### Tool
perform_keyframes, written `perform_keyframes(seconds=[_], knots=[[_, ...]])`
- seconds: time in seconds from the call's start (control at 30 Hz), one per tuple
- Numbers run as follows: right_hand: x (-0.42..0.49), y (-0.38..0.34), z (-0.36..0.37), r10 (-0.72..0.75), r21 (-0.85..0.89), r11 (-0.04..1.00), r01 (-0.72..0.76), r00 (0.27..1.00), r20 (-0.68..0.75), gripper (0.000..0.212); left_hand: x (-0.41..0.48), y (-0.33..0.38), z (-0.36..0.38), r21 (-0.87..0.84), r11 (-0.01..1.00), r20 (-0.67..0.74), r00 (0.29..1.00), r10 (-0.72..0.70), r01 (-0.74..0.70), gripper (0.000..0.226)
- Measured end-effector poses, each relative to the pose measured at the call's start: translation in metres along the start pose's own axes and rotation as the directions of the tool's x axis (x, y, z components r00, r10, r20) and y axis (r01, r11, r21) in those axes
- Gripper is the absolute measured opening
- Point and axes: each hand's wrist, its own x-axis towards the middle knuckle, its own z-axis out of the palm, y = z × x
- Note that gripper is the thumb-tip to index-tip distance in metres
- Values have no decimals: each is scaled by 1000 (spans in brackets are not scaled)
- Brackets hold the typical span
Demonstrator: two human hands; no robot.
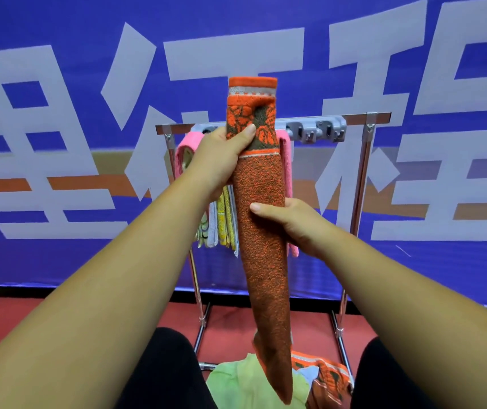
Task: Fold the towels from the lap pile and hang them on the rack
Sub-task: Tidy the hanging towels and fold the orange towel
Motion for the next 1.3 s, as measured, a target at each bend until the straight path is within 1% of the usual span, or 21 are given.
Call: perform_keyframes(seconds=[0.1, 0.2, 0.27, 0.37, 0.43, 0.5, 0.57, 0.63, 0.7, 0.77, 0.8, 0.87, 0.93, 1.03, 1.17, 1.23, 1.3], knots=[[3, 12, 0, 12, 10, 1000, -12, 1000, -25, 19, 5, -16, 1, -21, 999, -8, 999, -38, 38, 24], [7, 26, -1, 19, 19, 1000, -18, 998, -55, 31, 6, -35, 2, -74, 992, -23, 994, -108, 106, 28], [10, 39, -5, 28, 28, 999, -26, 997, -72, 35, 4, -52, 3, -107, 980, -7, 986, -168, 166, 34], [11, 60, -10, 41, 28, 999, -39, 994, -101, 32, -9, -88, 3, -136, 950, 56, 959, -277, 282, 54], [12, 76, -13, 71, 49, 997, -65, 991, -116, 33, -23, -122, -1, -99, 914, 127, 916, -380, 393, 74], [14, 92, -16, 115, 78, 991, -106, 984, -136, 33, -39, -159, -9, -71, 863, 235, 849, -472, 500, 90], [17, 108, -18, 160, 112, 983, -143, 973, -164, 36, -58, -194, -17, -38, 811, 319, 776, -544, 584, 95], [22, 125, -19, 225, 178, 965, -192, 955, -193, 37, -82, -223, -20, 3, 778, 341, 731, -591, 628, 83], [28, 141, -19, 319, 261, 930, -258, 920, -229, 38, -101, -248, -21, 54, 770, 346, 711, -612, 636, 63], [34, 157, -19, 410, 368, 878, -306, 877, -249, 36, -112, -268, -21, 141, 772, 366, 692, -623, 620, 38], [37, 164, -21, 440, 420, 852, -312, 862, -253, 37, -115, -275, -20, 172, 771, 368, 687, -627, 613, 32], [41, 179, -27, 493, 491, 806, -331, 834, -248, 44, -116, -289, -16, 192, 768, 349, 689, -635, 610, 31], [39, 190, -36, 539, 539, 760, -363, 815, -212, 49, -112, -296, -10, 168, 767, 341, 694, -635, 619, 28], [34, 209, -48, 551, 580, 723, -374, 819, -160, 59, -99, -306, -4, 100, 758, 336, 695, -636, 645, 27], [28, 238, -56, 567, 614, 682, -397, 817, -101, 81, -75, -320, 7, -8, 757, 307, 723, -620, 653, 34], [37, 254, -56, 581, 648, 656, -388, 807, -105, 90, -60, -326, 11, -80, 748, 261, 738, -623, 659, 28], [49, 263, -55, 597, 625, 669, -402, 791, -130, 98, -45, -331, 12, -152, 733, 218, 746, -629, 663, 24]])
